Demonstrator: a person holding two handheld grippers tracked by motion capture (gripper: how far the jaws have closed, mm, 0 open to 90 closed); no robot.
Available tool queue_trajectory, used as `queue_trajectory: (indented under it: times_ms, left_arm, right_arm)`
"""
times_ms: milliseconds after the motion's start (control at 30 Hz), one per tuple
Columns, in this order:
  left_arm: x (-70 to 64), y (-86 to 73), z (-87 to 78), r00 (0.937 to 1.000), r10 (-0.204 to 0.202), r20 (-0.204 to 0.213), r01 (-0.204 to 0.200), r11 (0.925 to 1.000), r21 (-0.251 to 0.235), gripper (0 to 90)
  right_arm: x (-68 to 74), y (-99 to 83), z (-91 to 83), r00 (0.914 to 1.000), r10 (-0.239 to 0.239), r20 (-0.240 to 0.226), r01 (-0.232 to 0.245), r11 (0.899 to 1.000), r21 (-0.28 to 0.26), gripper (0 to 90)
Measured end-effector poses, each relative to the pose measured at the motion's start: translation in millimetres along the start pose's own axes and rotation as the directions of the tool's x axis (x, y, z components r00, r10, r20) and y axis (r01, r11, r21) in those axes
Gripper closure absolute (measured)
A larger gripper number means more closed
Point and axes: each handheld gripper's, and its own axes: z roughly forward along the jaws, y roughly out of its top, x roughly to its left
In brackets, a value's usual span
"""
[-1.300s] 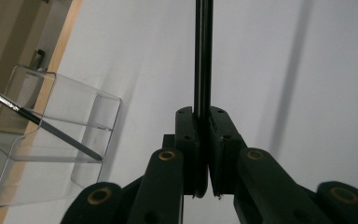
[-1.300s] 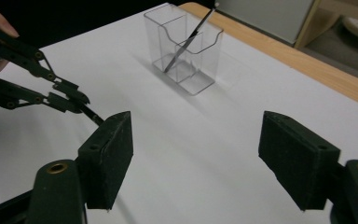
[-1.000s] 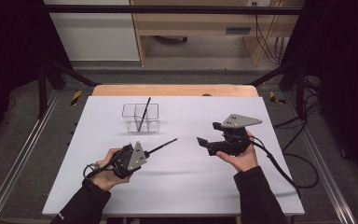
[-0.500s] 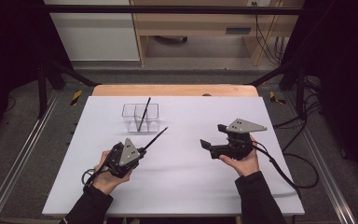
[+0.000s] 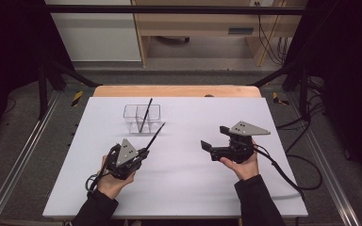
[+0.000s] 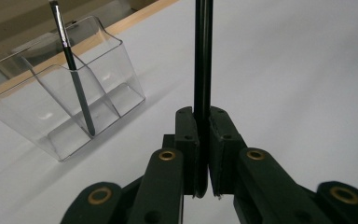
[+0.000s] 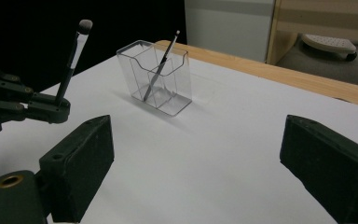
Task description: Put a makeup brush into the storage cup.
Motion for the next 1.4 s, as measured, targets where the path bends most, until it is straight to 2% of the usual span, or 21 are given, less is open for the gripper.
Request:
queue_trajectory:
  times_ms: [300,667,900,1033,1167,1400]
  left_arm:
    - [-6.5,0.0,2.7,0.9982,-0.059,-0.005,0.059,0.9977,-0.034,82.9]
    - [-16.1,4.0,10.8,0.9929,-0.118,0.018,0.119,0.9916,-0.052,82.9]
    - [-22.1,6.7,16.4,0.9904,-0.136,0.025,0.137,0.989,-0.056,82.9]
    - [-26.4,9.2,19.2,0.9909,-0.132,0.028,0.133,0.9896,-0.055,82.9]
    - [-30.9,10.8,23.2,0.9896,-0.139,0.035,0.141,0.9887,-0.051,82.9]
    - [-34.6,12.6,28.0,0.9879,-0.149,0.042,0.151,0.9876,-0.044,82.9]
  right_arm:
    - [3.6,-2.2,3.3,0.9993,0.037,0.005,-0.037,0.999,-0.026,9.8]
    - [9.4,-5.8,10.6,0.9952,0.093,-0.032,-0.095,0.993,-0.064,12.1]
    - [14.3,-5.3,15.3,0.9932,0.106,-0.046,-0.11,0.99,-0.083,14.4]
    - [20.3,-3.5,20.6,0.992,0.111,-0.06,-0.117,0.989,-0.095,16.6]
    - [25.1,-2.6,26.6,0.9886,0.123,-0.087,-0.132,0.986,-0.098,19.0]
    - [29.3,-3.4,31.9,0.9875,0.13,-0.09,-0.139,0.985,-0.103,22.3]
